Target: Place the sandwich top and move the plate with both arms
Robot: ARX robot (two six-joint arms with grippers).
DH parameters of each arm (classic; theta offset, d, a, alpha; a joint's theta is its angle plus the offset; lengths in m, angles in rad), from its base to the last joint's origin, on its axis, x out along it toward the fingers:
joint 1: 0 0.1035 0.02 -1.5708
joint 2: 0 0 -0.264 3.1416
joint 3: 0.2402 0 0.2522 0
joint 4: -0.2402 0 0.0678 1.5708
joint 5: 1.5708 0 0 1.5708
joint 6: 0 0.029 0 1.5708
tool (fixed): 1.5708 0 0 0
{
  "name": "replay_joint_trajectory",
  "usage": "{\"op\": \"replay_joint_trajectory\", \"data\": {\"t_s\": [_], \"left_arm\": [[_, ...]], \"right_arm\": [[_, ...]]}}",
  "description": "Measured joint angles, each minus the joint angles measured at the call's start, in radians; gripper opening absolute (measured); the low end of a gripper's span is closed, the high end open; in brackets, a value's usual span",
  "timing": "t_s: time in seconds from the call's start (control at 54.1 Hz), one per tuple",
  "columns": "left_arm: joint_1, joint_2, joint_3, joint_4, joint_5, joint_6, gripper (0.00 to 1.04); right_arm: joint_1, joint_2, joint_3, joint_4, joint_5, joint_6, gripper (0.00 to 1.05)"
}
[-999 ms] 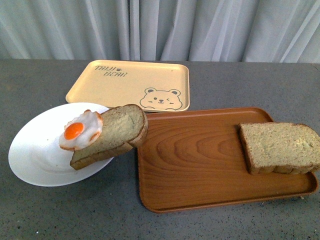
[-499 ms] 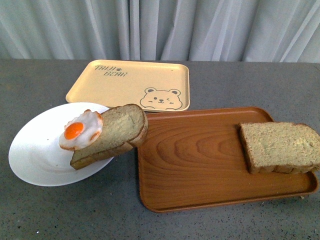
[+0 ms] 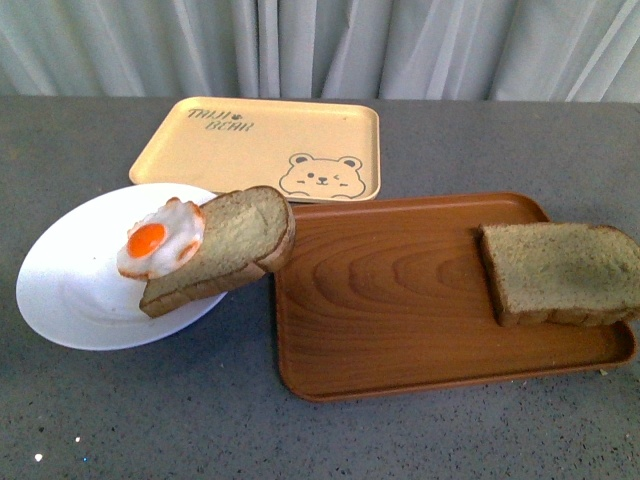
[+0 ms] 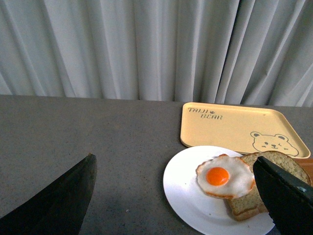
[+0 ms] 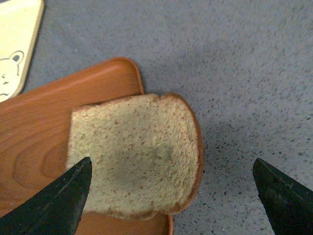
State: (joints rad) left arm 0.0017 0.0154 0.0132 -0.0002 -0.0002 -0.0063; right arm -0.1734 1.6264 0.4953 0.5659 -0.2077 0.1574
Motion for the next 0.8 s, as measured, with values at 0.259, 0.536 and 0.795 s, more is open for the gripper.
{"op": "replay_joint_trajectory", "data": {"t_s": [0.259, 0.536, 0.795], "left_arm": [[0.000, 0.000, 0.000, 0.000, 0.000, 0.000, 0.96], [0.000, 0.000, 0.000, 0.000, 0.000, 0.000, 0.96], [0.000, 0.000, 0.000, 0.000, 0.000, 0.000, 0.96]], "right_arm": [[0.000, 0.190, 0.086, 0.026, -0.022, 0.071, 0.96], [-0.004, 0.291, 0.137, 0.043, -0.053, 0.127, 0.96], [-0.004, 0.335, 0.167, 0.045, -0.089, 0.172, 0.68]]}}
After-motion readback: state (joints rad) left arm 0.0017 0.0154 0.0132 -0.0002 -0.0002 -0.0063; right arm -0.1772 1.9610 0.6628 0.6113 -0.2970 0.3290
